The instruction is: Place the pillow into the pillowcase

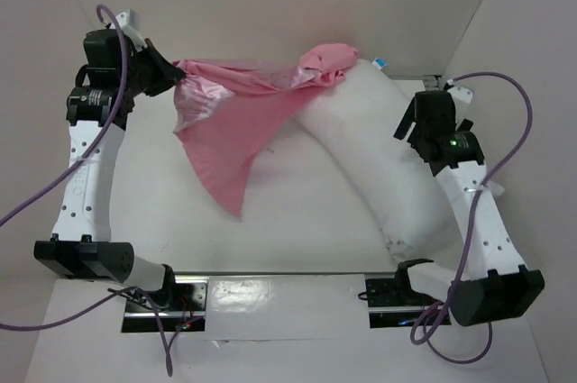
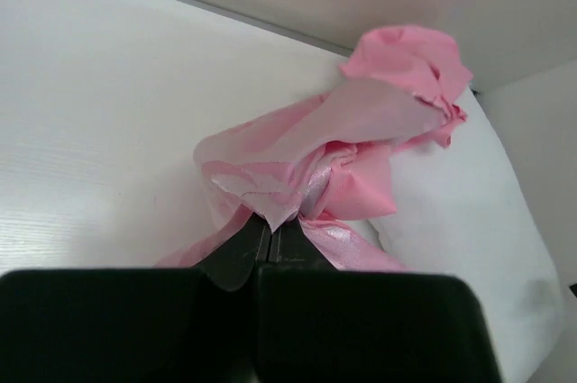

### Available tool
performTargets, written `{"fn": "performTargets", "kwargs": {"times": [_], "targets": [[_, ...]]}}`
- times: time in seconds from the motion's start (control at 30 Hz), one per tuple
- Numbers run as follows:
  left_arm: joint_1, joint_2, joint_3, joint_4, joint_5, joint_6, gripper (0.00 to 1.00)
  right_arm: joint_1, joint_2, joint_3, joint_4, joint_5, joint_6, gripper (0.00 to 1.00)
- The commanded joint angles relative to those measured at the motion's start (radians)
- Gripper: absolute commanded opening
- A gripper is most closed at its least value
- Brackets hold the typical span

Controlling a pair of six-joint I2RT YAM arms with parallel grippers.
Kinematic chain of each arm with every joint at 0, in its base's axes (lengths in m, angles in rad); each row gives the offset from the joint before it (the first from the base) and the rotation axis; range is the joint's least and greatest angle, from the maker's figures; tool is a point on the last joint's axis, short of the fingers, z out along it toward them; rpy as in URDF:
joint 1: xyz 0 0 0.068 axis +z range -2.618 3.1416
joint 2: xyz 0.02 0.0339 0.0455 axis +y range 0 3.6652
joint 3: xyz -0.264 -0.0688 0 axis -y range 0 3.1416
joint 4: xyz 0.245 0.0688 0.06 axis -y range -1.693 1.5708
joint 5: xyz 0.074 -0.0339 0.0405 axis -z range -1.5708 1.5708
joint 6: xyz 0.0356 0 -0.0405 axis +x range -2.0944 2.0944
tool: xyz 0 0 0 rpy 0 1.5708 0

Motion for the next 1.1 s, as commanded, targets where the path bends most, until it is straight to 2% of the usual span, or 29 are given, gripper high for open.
{"fn": "performTargets", "kwargs": {"times": [0.0, 0.03, 0.07, 0.1, 0.13, 0.23, 0.33, 0.37, 0.5, 0.53, 0.57, 0.6, 0.67, 0.77, 0.83, 0.9, 0.93, 1.03, 1.07], "targets": [[0.058, -0.02, 0.008, 0.017, 0.067, -0.036, 0.0, 0.03, -0.023, 0.076, 0.086, -0.218, -0.11, 1.0], [0.058, -0.009, 0.008, 0.017, 0.085, -0.046, 0.0, 0.058, 0.011, 0.089, 0.102, -0.313, -0.123, 1.0], [0.071, -0.009, 0.008, 0.017, 0.108, -0.046, 0.0, 0.093, 0.031, 0.089, 0.132, -0.332, -0.124, 1.0], [0.071, -0.009, 0.008, 0.017, 0.109, -0.058, 0.0, 0.18, 0.055, 0.108, 0.133, -0.332, -0.137, 1.0], [0.083, -0.009, -0.007, 0.017, 0.109, -0.058, 0.0, 0.228, 0.122, 0.123, 0.133, -0.315, -0.15, 1.0], [0.106, -0.021, -0.032, 0.017, 0.109, -0.067, 0.0, 0.366, 0.253, 0.22, 0.078, -0.11, -0.179, 1.0], [0.129, -0.047, -0.042, 0.026, 0.109, -0.079, 0.0, 0.376, 0.434, 0.301, 0.054, -0.018, -0.228, 1.0], [0.14, -0.047, -0.052, 0.026, 0.109, -0.079, 0.0, 0.376, 0.522, 0.321, 0.054, -0.018, -0.243, 1.0], [0.158, -0.058, -0.052, 0.026, 0.135, -0.07, 0.0, 0.316, 0.713, 0.393, 0.031, -0.051, -0.231, 0.98], [0.167, -0.058, -0.052, 0.026, 0.135, -0.07, 0.0, 0.291, 0.735, 0.405, 0.04, -0.071, -0.202, 0.82], [0.182, -0.058, -0.052, 0.014, 0.125, -0.07, 0.0, 0.224, 0.744, 0.405, 0.051, -0.105, -0.14, 0.26], [0.193, -0.067, -0.04, 0.004, 0.125, -0.07, 0.0, 0.186, 0.726, 0.387, 0.066, -0.167, -0.099, 0.0], [0.218, -0.067, -0.029, -0.01, 0.096, -0.07, 0.0, 0.088, 0.663, 0.303, 0.137, -0.199, 0.014, 0.0], [0.265, -0.067, -0.007, -0.021, 0.086, -0.07, 0.0, 0.034, 0.501, 0.203, 0.251, -0.19, 0.102, 0.0], [0.288, -0.067, 0.002, -0.021, 0.095, -0.07, 0.0, 0.024, 0.444, 0.203, 0.272, -0.177, 0.102, 0.0], [0.288, -0.058, 0.011, -0.021, 0.145, -0.081, 0.0, 0.044, 0.46, 0.232, 0.283, -0.211, 0.074, 0.0], [0.288, -0.058, 0.011, -0.021, 0.159, -0.081, 0.0, 0.058, 0.474, 0.249, 0.283, -0.247, 0.053, 0.08], [0.288, -0.032, 0.011, -0.012, 0.181, -0.09, 0.0, 0.144, 0.511, 0.295, 0.297, -0.295, -0.039, 0.65], [0.298, -0.032, 0.011, -0.012, 0.181, -0.09, 0.0, 0.17, 0.511, 0.309, 0.326, -0.295, -0.056, 0.89]]}}
